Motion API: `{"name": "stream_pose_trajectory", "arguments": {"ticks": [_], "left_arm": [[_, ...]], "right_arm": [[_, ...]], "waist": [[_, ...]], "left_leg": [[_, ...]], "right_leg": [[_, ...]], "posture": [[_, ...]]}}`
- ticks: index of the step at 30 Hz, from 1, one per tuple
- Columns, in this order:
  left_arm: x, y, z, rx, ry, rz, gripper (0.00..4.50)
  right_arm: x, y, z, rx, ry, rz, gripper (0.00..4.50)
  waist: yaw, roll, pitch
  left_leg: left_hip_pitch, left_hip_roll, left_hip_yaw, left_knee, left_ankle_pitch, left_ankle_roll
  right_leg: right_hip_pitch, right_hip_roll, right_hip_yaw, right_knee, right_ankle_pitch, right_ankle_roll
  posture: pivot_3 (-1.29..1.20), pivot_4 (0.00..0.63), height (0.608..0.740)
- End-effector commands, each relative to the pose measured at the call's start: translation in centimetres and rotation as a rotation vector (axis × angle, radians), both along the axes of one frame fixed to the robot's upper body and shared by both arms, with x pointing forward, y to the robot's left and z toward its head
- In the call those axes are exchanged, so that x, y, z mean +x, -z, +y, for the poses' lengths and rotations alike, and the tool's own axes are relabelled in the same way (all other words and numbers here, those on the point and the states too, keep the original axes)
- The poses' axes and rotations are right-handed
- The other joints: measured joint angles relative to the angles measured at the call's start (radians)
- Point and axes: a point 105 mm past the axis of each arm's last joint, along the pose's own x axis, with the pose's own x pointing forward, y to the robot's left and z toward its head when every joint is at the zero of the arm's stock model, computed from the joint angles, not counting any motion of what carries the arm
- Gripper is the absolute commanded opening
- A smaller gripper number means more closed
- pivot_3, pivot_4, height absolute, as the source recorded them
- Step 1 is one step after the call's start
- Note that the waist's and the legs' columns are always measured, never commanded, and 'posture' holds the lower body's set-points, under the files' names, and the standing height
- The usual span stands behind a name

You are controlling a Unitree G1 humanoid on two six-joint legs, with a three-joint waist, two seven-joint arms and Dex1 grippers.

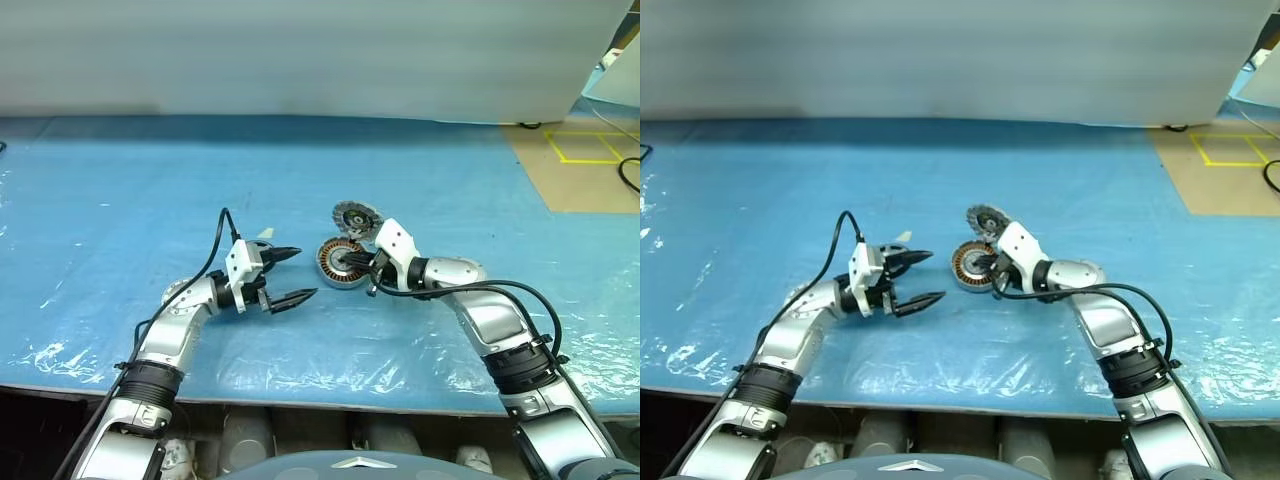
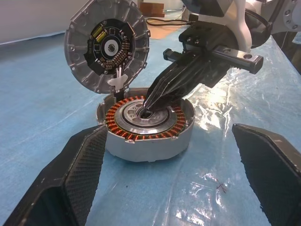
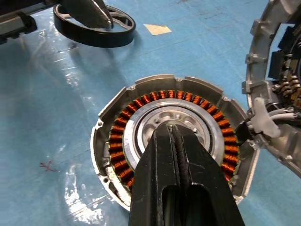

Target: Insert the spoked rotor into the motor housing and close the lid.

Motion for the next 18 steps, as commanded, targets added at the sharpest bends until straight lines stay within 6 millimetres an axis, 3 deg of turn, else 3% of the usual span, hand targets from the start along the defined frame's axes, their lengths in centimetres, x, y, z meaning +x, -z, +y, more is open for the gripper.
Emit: {"name": "stream_pose_trajectory", "arguments": {"ticks": [1,8,18], "left_arm": [[0.1,-0.9,-0.2,-0.010,0.011,-0.042,4.50],[0.0,-0.8,-0.2,-0.010,0.007,-0.041,4.50],[0.0,-0.9,-0.3,-0.009,0.012,-0.042,4.50]], "right_arm": [[0.2,1.4,-1.0,-0.086,0.033,0.041,0.02],[0.1,2.5,-2.1,-0.223,0.041,0.067,0.02],[-1.8,1.9,-1.7,-0.254,-0.016,0.195,0.02]], "waist": [[0.000,0.000,0.000],[0.001,0.000,0.000],[0.006,0.000,0.000]], "left_leg": [[0.000,0.000,0.000,0.000,0.000,0.000],[0.001,0.000,0.001,0.000,0.000,0.000],[0.001,0.000,0.001,-0.004,0.000,0.000]], "right_leg": [[0.000,0.000,0.000,0.000,0.000,0.000],[0.000,0.000,0.001,0.000,0.000,0.000],[0.000,0.000,0.001,-0.001,-0.001,0.001]], "posture": [[0.00,0.150,0.740],[0.00,0.150,0.740],[0.00,0.150,0.740]]}}
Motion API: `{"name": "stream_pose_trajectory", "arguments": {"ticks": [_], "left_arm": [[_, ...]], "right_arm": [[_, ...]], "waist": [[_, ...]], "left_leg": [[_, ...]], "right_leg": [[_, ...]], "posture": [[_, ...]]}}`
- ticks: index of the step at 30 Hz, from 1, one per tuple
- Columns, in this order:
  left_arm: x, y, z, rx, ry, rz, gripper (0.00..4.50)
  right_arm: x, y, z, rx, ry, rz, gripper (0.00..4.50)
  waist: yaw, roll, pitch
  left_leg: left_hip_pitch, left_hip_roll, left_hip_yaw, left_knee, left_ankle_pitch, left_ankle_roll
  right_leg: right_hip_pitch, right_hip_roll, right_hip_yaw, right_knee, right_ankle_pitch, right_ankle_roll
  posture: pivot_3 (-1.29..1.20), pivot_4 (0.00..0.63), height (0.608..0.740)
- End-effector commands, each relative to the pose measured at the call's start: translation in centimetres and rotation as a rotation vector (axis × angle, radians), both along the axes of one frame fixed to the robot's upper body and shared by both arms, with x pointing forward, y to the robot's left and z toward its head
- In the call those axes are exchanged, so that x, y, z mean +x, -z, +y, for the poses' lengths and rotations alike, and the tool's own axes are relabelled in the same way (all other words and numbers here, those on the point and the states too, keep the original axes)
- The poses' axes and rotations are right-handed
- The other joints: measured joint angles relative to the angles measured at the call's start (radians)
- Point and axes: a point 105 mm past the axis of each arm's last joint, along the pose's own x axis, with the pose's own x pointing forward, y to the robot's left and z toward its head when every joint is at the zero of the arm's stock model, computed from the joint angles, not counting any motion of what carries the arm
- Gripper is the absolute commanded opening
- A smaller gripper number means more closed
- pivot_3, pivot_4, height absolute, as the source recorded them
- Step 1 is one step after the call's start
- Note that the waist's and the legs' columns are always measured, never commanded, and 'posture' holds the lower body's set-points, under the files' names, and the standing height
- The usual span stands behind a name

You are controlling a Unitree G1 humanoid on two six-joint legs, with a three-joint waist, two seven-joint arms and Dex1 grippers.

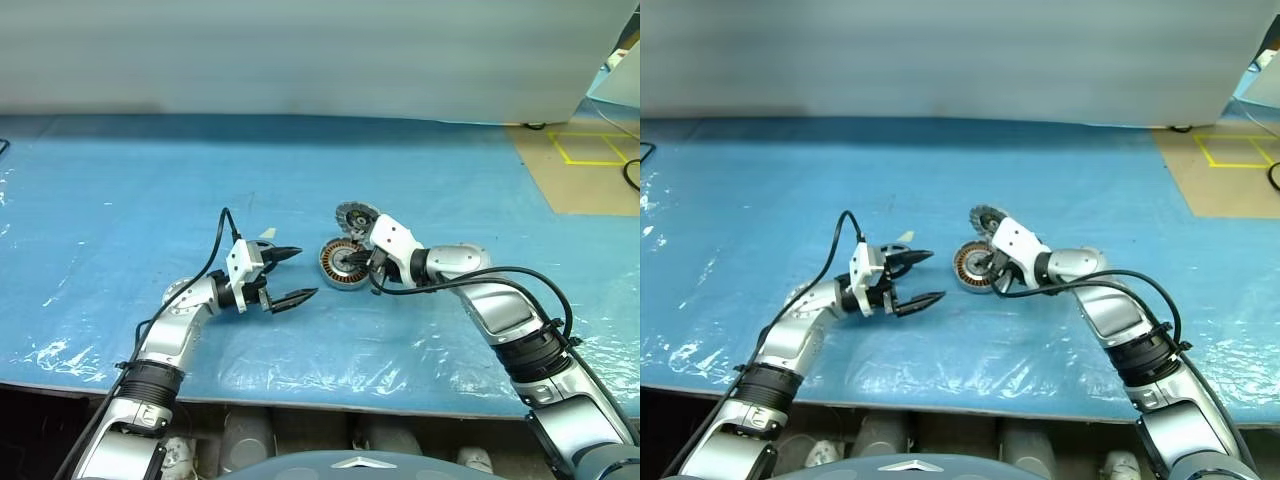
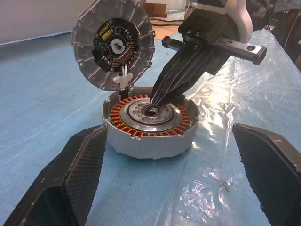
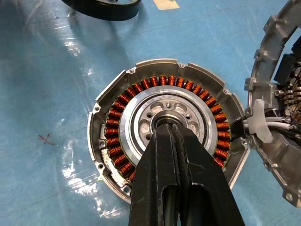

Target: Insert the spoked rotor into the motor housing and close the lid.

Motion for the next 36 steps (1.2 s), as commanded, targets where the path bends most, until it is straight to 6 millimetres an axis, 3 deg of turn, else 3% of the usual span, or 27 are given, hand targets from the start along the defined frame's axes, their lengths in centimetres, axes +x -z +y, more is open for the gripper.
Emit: {"name": "stream_pose_trajectory", "arguments": {"ticks": [1,17,23,27,32,36], "left_arm": [[0.0,-0.9,-0.2,-0.008,0.013,-0.042,4.50],[0.1,-0.9,-0.4,-0.014,0.010,-0.044,4.50],[-0.1,-0.8,-0.7,-0.019,0.013,-0.040,4.50],[0.0,-0.9,-0.6,-0.019,0.007,-0.043,4.50],[-0.1,-0.8,-0.5,-0.016,0.005,-0.045,4.50],[0.0,-0.8,-0.5,-0.014,0.006,-0.044,4.50]], "right_arm": [[-1.8,2.8,-1.1,-0.079,0.017,0.169,0.02],[-2.6,0.8,0.9,-0.041,-0.044,0.212,0.02],[-1.5,3.4,0.5,-0.077,0.034,0.190,0.02],[-0.5,3.6,0.8,-0.049,0.068,0.134,0.02],[1.4,2.4,0.6,-0.025,0.112,0.019,0.02],[1.8,0.0,1.8,0.129,0.088,-0.032,0.02]], "waist": [[0.001,0.000,0.000],[0.001,0.000,0.000],[-0.003,0.000,0.000],[-0.006,-0.001,0.000],[-0.011,-0.001,-0.001],[-0.009,-0.001,0.000]], "left_leg": [[0.000,0.000,0.000,0.000,0.000,0.000],[0.000,0.000,0.000,-0.003,0.000,0.000],[0.001,0.000,0.000,-0.003,0.000,-0.001],[0.003,0.000,0.002,-0.003,0.000,-0.001],[0.005,0.000,0.002,-0.003,0.000,0.000],[0.004,0.000,0.002,-0.003,0.000,0.000]], "right_leg": [[0.000,0.000,0.000,0.000,0.000,0.000],[-0.001,0.000,0.000,0.000,0.000,0.001],[-0.001,0.000,0.000,0.000,0.000,0.001],[0.000,0.000,0.002,0.000,0.000,0.001],[0.001,0.000,0.003,0.002,0.000,0.000],[0.000,0.000,0.003,0.002,0.000,0.000]], "posture": [[0.00,0.150,0.740],[0.00,0.150,0.740],[0.00,0.150,0.740],[0.00,0.150,0.740],[0.00,0.150,0.740],[0.00,0.150,0.740]]}}
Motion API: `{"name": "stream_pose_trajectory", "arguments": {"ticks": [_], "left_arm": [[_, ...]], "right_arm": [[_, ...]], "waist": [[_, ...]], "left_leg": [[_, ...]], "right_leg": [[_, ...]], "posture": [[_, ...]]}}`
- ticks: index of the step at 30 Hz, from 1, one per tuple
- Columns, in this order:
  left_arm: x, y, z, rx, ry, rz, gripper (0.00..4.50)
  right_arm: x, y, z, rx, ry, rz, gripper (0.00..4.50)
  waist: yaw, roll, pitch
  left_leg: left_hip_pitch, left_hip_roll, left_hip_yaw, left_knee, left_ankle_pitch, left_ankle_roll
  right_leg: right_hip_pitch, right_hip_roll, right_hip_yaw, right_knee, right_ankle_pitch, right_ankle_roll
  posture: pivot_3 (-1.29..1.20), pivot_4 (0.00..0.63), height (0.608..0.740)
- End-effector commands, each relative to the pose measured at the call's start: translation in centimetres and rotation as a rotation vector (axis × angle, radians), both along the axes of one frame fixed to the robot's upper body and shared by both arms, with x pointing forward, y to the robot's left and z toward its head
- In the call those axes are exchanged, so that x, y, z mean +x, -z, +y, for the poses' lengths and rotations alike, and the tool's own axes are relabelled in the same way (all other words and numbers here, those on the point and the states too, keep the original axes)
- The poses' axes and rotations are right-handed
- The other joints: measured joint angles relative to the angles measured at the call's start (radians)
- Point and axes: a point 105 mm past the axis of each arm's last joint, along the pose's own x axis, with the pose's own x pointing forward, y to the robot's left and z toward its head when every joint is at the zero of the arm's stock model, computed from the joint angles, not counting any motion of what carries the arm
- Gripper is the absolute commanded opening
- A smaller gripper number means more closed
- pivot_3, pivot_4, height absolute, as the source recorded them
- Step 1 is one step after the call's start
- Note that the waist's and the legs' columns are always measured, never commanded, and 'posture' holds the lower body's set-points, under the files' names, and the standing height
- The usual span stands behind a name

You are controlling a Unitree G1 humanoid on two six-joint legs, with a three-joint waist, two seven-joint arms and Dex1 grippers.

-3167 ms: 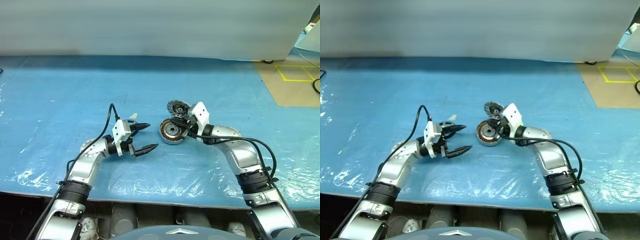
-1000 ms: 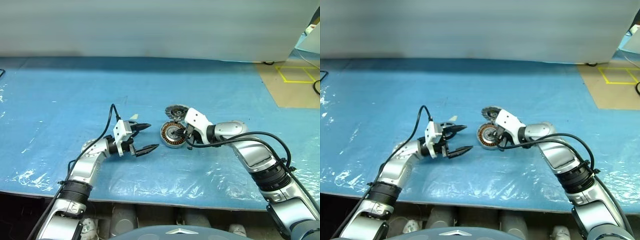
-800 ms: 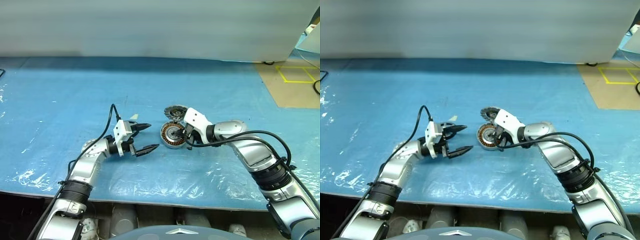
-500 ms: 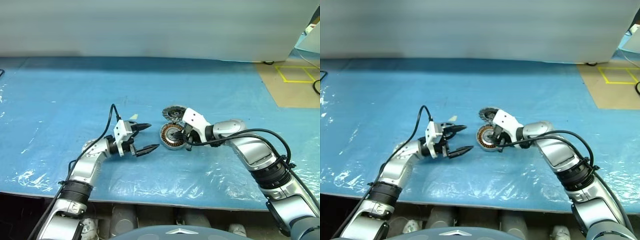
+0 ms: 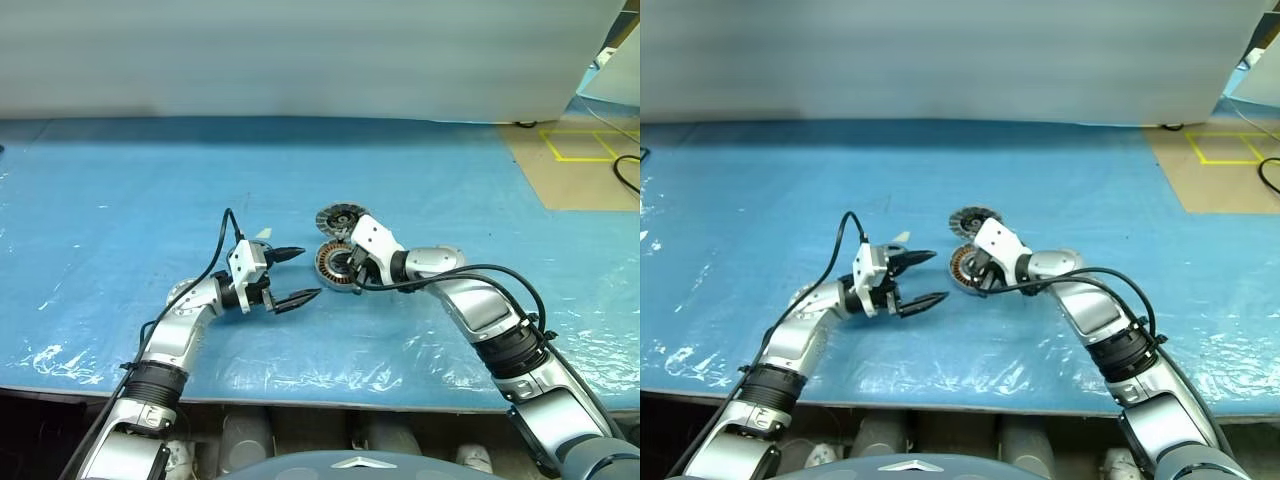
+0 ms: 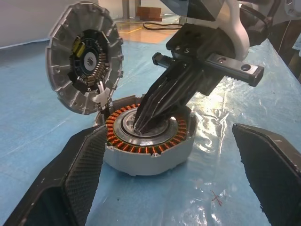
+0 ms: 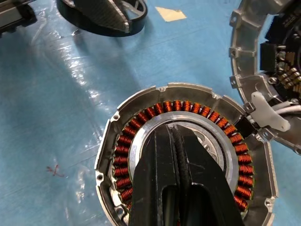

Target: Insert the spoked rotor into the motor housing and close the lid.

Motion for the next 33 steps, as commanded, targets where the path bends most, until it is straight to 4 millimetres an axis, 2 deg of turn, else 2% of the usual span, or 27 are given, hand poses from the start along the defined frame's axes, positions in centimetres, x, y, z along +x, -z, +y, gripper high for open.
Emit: {"name": "stream_pose_trajectory", "arguments": {"ticks": [1,4,7,10,17,20,23,33], "left_arm": [[0.0,-0.9,0.0,0.001,0.003,-0.044,4.50],[0.0,-0.9,0.0,0.001,0.005,-0.044,4.50],[0.1,-0.9,-0.1,0.001,0.006,-0.043,4.50],[0.0,-0.9,-0.1,0.001,0.006,-0.043,4.50],[0.0,-0.8,-0.1,0.001,0.007,-0.042,4.50],[0.0,-0.8,-0.1,0.003,0.008,-0.040,4.50],[0.0,-0.7,0.0,0.005,0.009,-0.038,4.50],[-0.1,-0.6,0.0,0.011,0.014,-0.038,4.50]], "right_arm": [[0.6,-0.8,-0.4,0.061,0.035,-0.018,0.02],[-0.7,-2.6,0.9,0.164,-0.083,-0.025,0.02],[-0.9,-3.5,0.7,0.196,-0.096,-0.021,0.02],[-0.8,-3.7,0.1,0.185,-0.097,-0.022,0.02],[-0.8,-2.8,-1.2,0.104,-0.086,-0.010,0.02],[-0.8,-2.7,-1.3,0.098,-0.079,-0.009,0.64],[-0.5,-2.6,-1.4,0.091,-0.059,-0.015,1.58],[-0.5,-1.4,-1.7,0.065,-0.038,0.012,1.58]], "waist": [[0.000,0.000,0.000],[0.001,0.000,0.000],[0.001,0.000,0.000],[0.003,0.000,0.000],[0.004,0.000,0.000],[0.004,0.000,0.000],[0.004,0.000,0.000],[0.005,0.000,0.000]], "left_leg": [[-0.001,0.000,0.000,0.000,0.000,0.000],[-0.005,0.000,0.000,0.000,0.000,0.000],[-0.012,-0.001,0.000,0.000,0.000,0.000],[-0.020,-0.001,0.000,0.000,0.002,0.003],[-0.020,0.000,0.000,0.002,0.000,0.000],[-0.020,0.000,0.000,0.005,0.000,0.000],[-0.020,0.000,0.000,0.007,0.000,0.000],[-0.020,0.000,0.000,0.009,0.001,0.000]], "right_leg": [[-0.001,0.000,0.000,0.000,0.000,0.000],[-0.004,0.001,-0.001,-0.001,0.000,-0.001],[-0.010,0.001,-0.002,-0.001,0.003,0.003],[-0.017,0.002,-0.003,0.001,0.003,0.003],[-0.017,0.002,-0.003,0.001,0.003,0.003],[-0.017,0.002,-0.002,0.002,0.003,0.003],[-0.017,0.002,-0.002,0.003,0.002,0.001],[-0.017,0.001,-0.001,0.005,0.001,0.000]], "posture": [[0.00,0.150,0.740],[0.00,0.150,0.740],[0.00,0.150,0.740],[0.00,0.150,0.740],[0.00,0.150,0.740],[0.00,0.150,0.740],[0.00,0.150,0.740],[0.00,0.150,0.740]]}}
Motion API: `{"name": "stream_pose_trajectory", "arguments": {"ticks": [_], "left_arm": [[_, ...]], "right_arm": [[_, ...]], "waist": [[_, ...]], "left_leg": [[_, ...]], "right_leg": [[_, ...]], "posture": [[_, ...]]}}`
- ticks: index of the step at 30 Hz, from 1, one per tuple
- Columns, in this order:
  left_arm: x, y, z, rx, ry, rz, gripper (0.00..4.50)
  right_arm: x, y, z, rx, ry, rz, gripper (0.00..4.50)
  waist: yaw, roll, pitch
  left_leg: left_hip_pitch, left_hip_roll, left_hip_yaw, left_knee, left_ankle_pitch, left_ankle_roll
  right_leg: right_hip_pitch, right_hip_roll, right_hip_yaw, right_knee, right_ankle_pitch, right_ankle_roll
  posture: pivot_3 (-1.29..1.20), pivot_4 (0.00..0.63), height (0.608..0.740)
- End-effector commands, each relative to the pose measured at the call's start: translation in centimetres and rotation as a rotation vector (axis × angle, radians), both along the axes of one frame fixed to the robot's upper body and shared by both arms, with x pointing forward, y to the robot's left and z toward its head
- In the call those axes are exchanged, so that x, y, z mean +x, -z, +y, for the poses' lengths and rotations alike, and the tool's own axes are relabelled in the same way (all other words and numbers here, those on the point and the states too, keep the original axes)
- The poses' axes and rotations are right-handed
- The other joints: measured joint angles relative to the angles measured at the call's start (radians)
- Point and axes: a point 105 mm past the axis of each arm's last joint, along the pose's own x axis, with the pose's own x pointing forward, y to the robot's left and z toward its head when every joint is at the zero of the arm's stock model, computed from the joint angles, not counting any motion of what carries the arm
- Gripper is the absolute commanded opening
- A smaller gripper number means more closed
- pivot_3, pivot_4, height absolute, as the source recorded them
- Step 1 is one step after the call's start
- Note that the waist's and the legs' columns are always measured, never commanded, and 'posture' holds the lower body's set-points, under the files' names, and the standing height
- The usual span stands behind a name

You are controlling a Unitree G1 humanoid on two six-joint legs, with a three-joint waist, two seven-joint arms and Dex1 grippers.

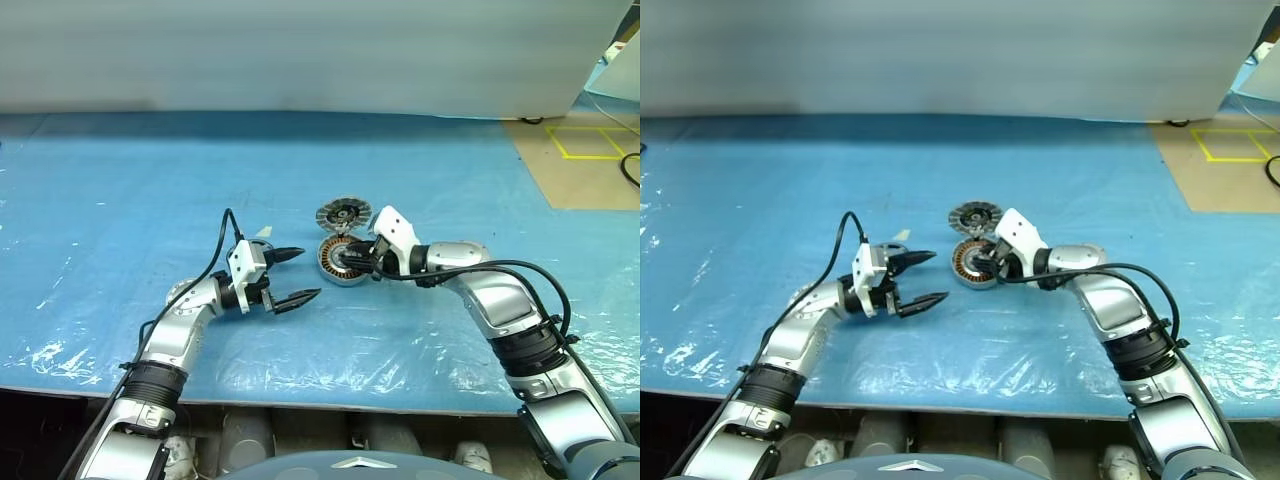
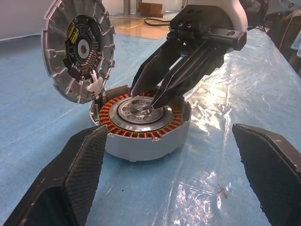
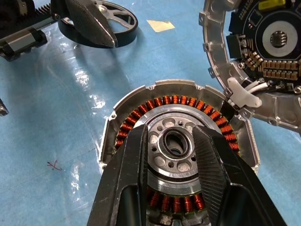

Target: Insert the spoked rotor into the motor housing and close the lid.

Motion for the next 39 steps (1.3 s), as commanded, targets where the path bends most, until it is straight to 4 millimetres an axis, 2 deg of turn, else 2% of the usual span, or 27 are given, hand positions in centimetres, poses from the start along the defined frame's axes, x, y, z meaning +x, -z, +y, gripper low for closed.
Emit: {"name": "stream_pose_trajectory", "arguments": {"ticks": [1,8,11,14,21,28,32,39], "left_arm": [[-0.1,-0.7,-0.1,0.005,0.012,-0.036,4.50],[-0.1,-0.5,-0.2,0.006,0.014,-0.032,4.50],[-0.1,-0.5,-0.2,0.006,0.012,-0.033,4.50],[-0.1,-0.5,-0.1,0.007,0.008,-0.035,4.50],[0.0,-0.5,-0.1,0.007,0.003,-0.035,4.50],[0.1,-0.5,-0.1,0.010,0.002,-0.034,4.50],[0.1,-0.5,0.0,0.011,0.002,-0.035,4.50],[0.1,-0.5,-0.1,0.012,0.003,-0.036,4.50]], "right_arm": [[-0.1,0.0,0.1,-0.008,-0.007,-0.016,1.58],[-0.3,1.1,0.2,-0.043,-0.015,-0.010,1.58],[-0.2,1.3,0.4,-0.038,-0.006,-0.002,0.98],[-0.1,1.3,0.4,-0.042,-0.006,-0.003,0.03],[0.3,1.0,0.3,-0.049,0.007,-0.032,0.03],[1.0,-2.0,0.8,0.080,0.019,-0.097,0.03],[0.7,-2.8,0.9,0.106,-0.018,-0.105,0.03],[0.4,-1.7,0.7,0.075,-0.018,-0.078,0.03]], "waist": [[0.000,0.000,0.000],[0.000,0.000,0.000],[0.000,0.000,0.000],[0.000,0.000,0.000],[0.000,0.000,0.000],[0.000,0.000,0.000],[0.000,0.000,0.000],[0.000,0.000,0.000]], "left_leg": [[0.000,0.000,0.000,0.000,0.000,0.000],[0.000,0.000,0.000,0.001,0.000,0.000],[0.001,0.000,0.000,0.002,0.000,0.000],[0.001,0.000,0.000,0.002,0.000,0.000],[0.001,0.000,0.000,0.004,0.000,0.000],[0.001,0.000,0.000,0.004,0.000,0.000],[0.001,0.000,0.000,0.004,0.000,0.000],[0.001,0.000,0.000,0.004,0.000,0.000]], "right_leg": [[0.000,0.000,0.000,0.000,0.000,0.000],[0.000,0.000,0.000,0.001,0.000,0.000],[0.000,0.000,0.000,0.002,0.000,0.000],[0.000,0.000,0.000,0.003,0.000,0.000],[0.000,0.000,0.001,0.005,0.000,0.000],[0.000,0.000,0.001,0.006,0.000,0.000],[0.000,0.000,0.001,0.006,0.000,0.000],[0.000,0.000,0.001,0.006,0.000,0.000]], "posture": [[0.00,0.150,0.740],[0.00,0.150,0.740],[0.00,0.150,0.740],[0.00,0.150,0.740],[0.00,0.150,0.740],[0.00,0.150,0.740],[0.00,0.150,0.740],[0.00,0.150,0.740]]}}
